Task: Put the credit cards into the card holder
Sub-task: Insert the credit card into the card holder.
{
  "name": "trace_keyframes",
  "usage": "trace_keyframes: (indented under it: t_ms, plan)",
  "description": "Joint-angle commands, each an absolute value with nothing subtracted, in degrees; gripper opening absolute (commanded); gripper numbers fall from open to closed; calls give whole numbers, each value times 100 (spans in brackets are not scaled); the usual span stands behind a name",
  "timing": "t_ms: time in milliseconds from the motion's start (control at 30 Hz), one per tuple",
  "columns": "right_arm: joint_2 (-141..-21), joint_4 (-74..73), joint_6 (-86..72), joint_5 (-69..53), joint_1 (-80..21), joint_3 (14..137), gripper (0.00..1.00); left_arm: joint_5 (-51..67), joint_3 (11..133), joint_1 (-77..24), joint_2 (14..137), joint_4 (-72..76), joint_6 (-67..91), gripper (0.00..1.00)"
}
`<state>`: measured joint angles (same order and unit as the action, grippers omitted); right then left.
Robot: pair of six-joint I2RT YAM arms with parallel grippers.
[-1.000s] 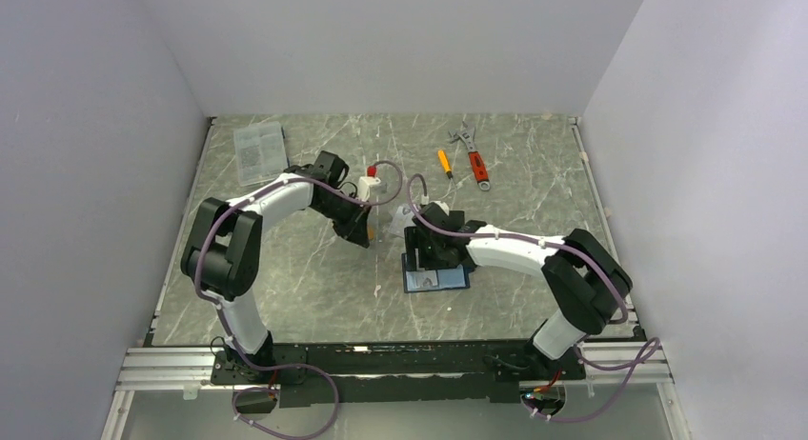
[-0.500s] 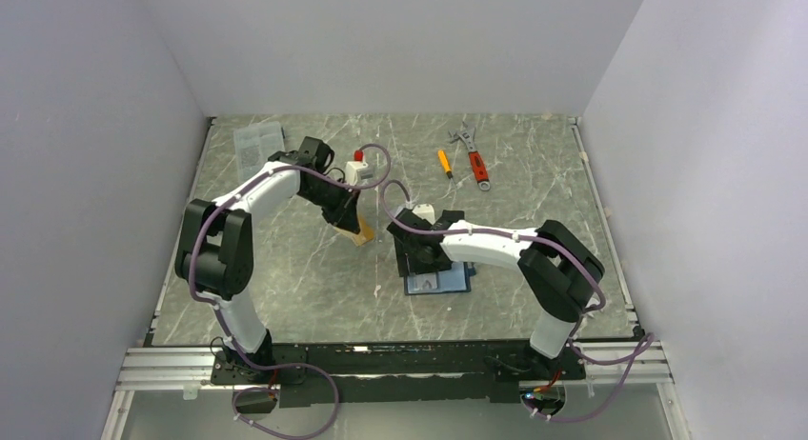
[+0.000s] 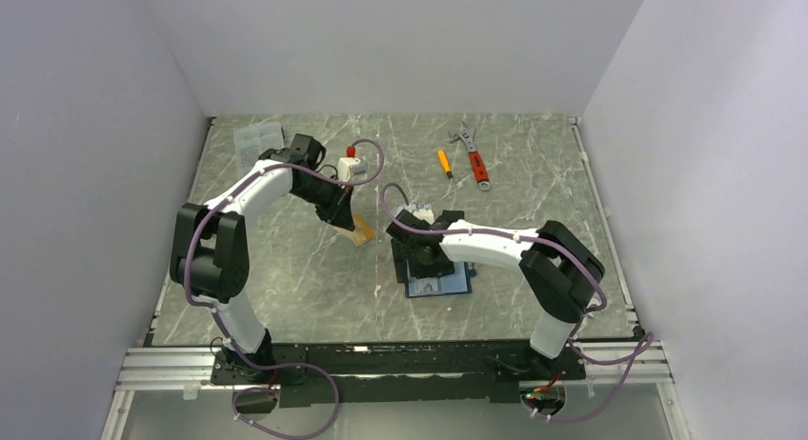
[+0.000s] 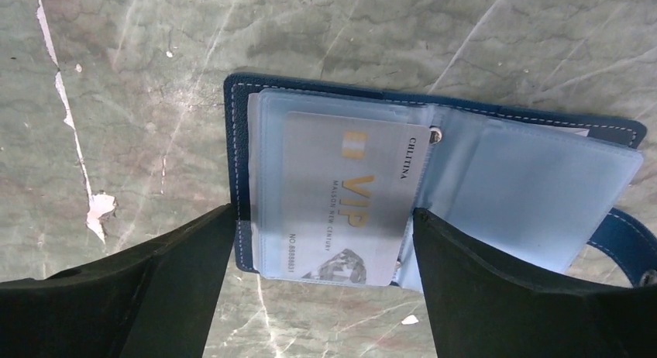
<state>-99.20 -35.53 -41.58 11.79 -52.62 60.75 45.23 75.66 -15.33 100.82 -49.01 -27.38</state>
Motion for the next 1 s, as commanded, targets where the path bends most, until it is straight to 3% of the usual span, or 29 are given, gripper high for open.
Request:
trace_keyframes:
  t_ms: [0, 233, 433, 467, 567, 700, 833, 967]
  plan:
    - [-9791, -3664, -4114, 981, -5290, 6275, 84, 4757, 7686, -1503, 9806, -4910, -2841, 0]
    - [-9872, -3722, -4113, 961, -5300, 6325, 61, 4694, 7688, -1502, 9861, -4845, -2848, 0]
    - [-9779, -3896, -4171, 1019, -5300, 6514, 50, 4676, 7801, -1501, 9894, -4879, -2852, 0]
    - [-9770, -3926, -4156, 1003, -5306, 6566, 53, 4676, 7837, -1502, 9908, -4909, -2855, 0]
    - [-9784, -4111, -4133, 993, -5292, 6757, 78, 4644, 7937, -1498, 9944, -4973, -2887, 0]
    - [-9613, -4212, -3948, 950, -5199, 7055, 96, 4647, 8130, -1499, 9990, -5101, -2892, 0]
    - [-9373, -4243, -3623, 646, -4732, 7457, 100, 4825, 8520, -1503, 10057, -5396, -2902, 5]
    - [-8727, -3282, -3537, -819, -3435, 6881, 100, 4688, 8855, -1545, 9727, -5364, -2752, 12]
